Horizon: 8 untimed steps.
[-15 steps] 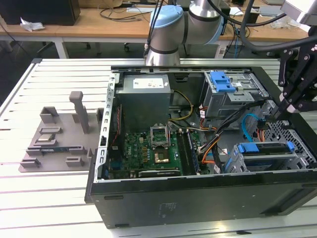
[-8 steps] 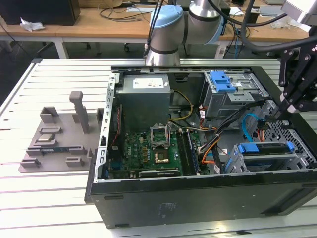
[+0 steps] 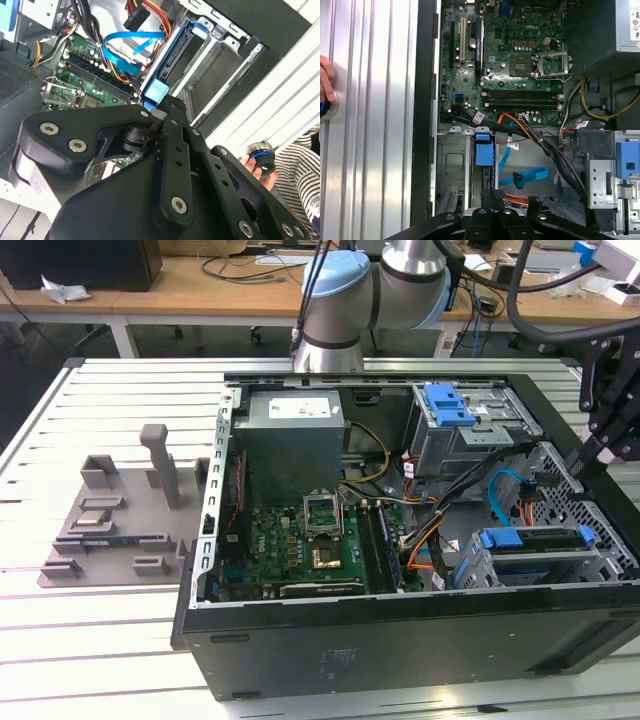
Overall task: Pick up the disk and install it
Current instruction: 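Insert the disk into the insertion slot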
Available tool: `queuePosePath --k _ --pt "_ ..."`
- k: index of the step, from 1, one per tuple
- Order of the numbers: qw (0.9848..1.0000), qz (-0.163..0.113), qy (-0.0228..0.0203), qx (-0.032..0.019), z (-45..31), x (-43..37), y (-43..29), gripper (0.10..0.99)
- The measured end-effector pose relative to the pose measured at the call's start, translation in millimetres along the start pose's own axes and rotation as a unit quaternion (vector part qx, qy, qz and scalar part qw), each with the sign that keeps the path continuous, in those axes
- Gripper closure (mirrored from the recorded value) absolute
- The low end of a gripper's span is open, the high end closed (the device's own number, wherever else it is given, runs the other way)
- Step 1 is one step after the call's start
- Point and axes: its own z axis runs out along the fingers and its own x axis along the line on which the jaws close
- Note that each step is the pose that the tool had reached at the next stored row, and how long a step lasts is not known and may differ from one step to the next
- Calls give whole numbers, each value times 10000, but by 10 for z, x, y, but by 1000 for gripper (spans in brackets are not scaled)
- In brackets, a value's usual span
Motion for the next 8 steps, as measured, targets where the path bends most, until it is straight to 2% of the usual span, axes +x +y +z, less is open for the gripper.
queuePosePath --k 5,8 --pt "10000 0 0 -11 -6 -25 -112 980" --pt "10000 0 -1 -12 -8 -29 -139 980"
